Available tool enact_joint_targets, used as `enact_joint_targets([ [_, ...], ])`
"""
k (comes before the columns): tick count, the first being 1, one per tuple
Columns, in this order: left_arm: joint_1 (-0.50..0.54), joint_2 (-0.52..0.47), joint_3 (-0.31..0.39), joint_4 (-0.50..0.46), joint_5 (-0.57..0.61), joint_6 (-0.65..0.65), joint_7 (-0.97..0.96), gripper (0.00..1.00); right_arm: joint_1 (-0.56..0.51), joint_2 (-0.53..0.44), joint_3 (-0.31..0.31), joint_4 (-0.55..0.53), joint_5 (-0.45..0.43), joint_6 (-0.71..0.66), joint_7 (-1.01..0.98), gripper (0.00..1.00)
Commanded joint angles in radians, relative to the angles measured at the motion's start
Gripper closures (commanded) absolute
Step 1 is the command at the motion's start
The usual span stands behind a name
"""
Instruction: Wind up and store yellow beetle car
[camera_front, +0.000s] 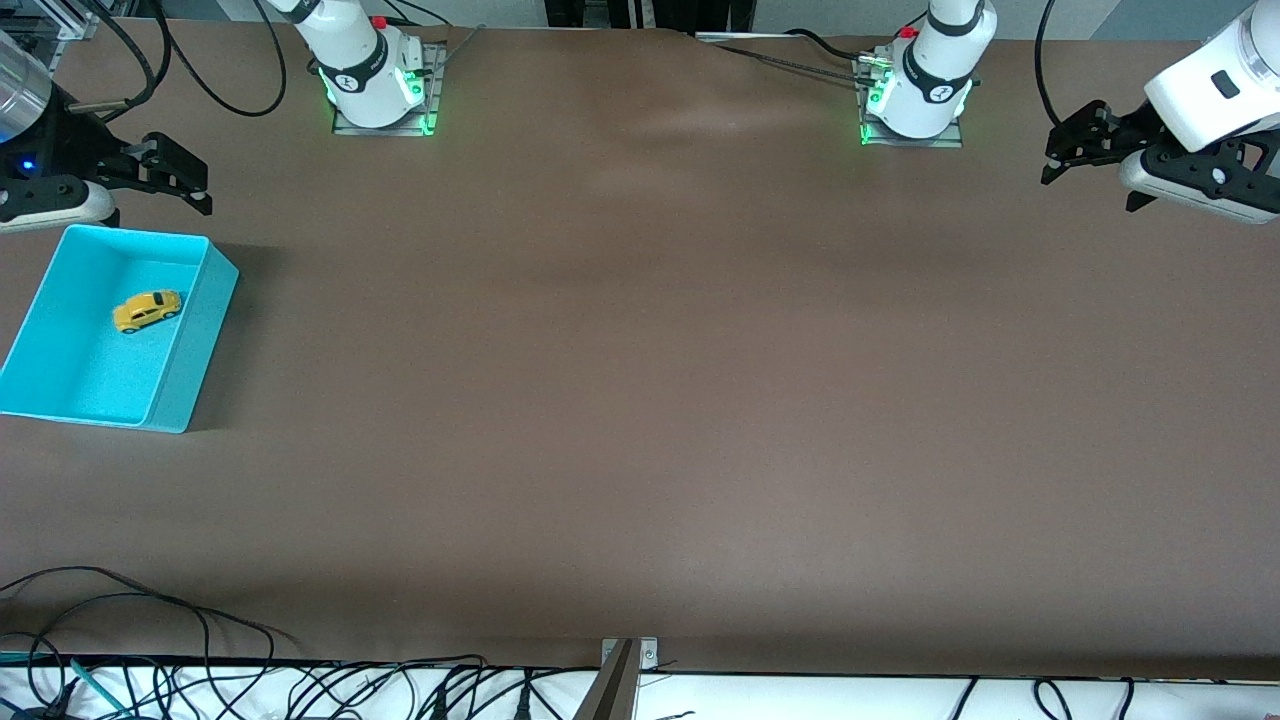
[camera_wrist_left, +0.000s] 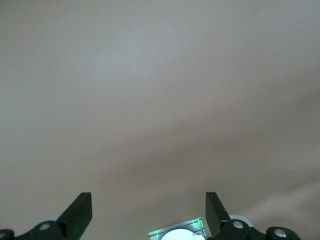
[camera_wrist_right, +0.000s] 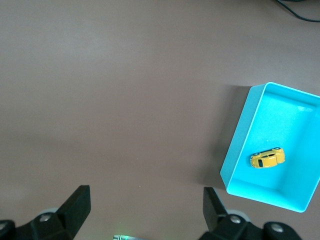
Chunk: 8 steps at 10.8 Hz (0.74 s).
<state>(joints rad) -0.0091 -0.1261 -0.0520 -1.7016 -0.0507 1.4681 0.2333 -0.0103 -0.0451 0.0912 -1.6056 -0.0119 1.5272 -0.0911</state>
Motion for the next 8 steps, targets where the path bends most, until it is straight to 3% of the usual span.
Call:
enact_joint_targets([
  [1,-0.002,-0.007,0.000,0.008,0.025,-0.015,-0.005,0.00,0.015,0.022,-0.013,0.039,-0.013,-0.032,0.013,0.00],
  [8,-0.002,-0.009,0.000,0.007,0.023,-0.015,-0.005,0.00,0.006,0.037,-0.018,0.041,-0.010,-0.038,0.014,0.00],
])
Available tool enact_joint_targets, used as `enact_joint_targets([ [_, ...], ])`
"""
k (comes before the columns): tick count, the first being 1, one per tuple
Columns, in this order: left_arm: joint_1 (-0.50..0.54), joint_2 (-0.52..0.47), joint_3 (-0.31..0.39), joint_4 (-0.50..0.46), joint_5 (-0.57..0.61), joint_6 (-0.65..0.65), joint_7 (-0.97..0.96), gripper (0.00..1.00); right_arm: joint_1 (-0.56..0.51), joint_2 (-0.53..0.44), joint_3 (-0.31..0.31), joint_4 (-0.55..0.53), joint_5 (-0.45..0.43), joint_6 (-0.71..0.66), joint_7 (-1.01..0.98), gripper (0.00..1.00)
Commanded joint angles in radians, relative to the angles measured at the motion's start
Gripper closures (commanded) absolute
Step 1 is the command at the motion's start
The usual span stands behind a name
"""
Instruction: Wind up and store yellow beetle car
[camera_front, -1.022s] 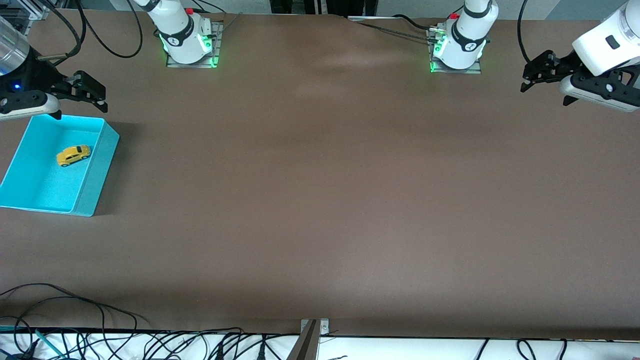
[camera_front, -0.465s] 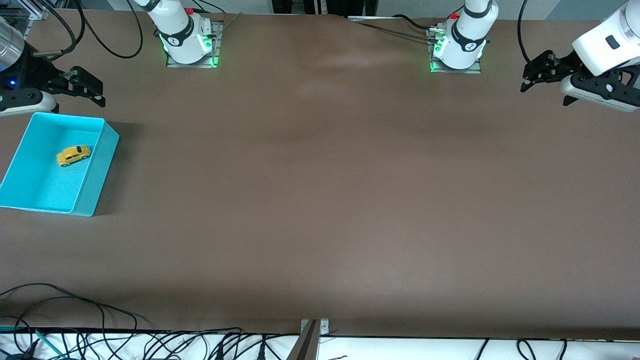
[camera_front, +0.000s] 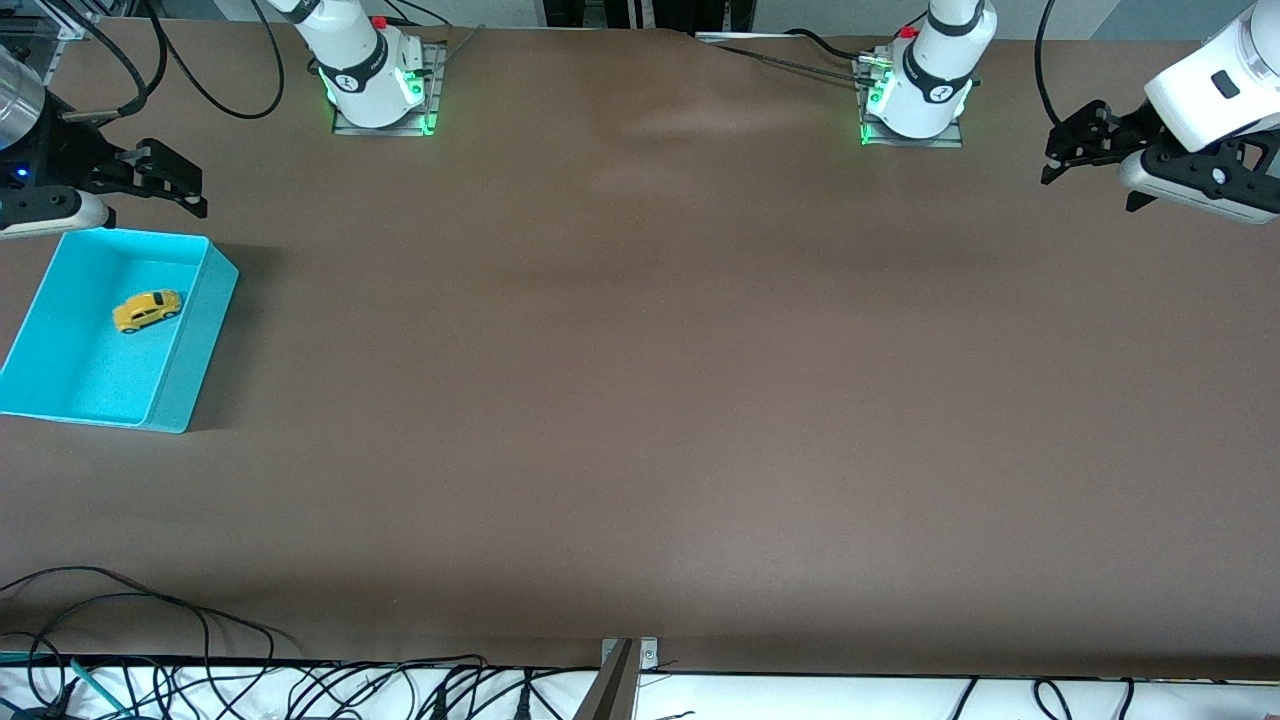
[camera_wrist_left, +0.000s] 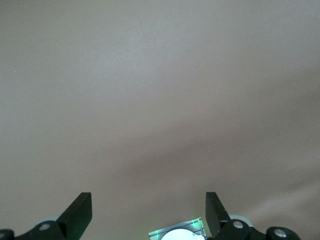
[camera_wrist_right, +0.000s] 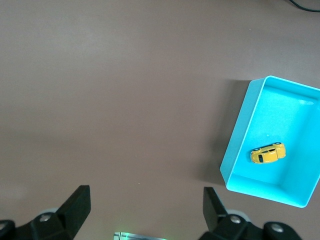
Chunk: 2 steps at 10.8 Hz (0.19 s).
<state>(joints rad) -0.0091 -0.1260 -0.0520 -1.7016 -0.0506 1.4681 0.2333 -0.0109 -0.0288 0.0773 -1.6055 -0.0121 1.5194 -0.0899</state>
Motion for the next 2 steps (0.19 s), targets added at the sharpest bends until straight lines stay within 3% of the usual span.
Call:
enact_joint_targets([
  [1,-0.002,-0.009,0.000,0.007,0.025,-0.015,-0.003,0.00,0.006,0.023,-0.004,0.041,-0.008,-0.030,0.015,0.00],
  [2,-0.002,-0.009,0.000,0.007,0.025,-0.015,-0.003,0.00,0.005,0.027,-0.005,0.041,-0.006,-0.030,0.013,0.00],
])
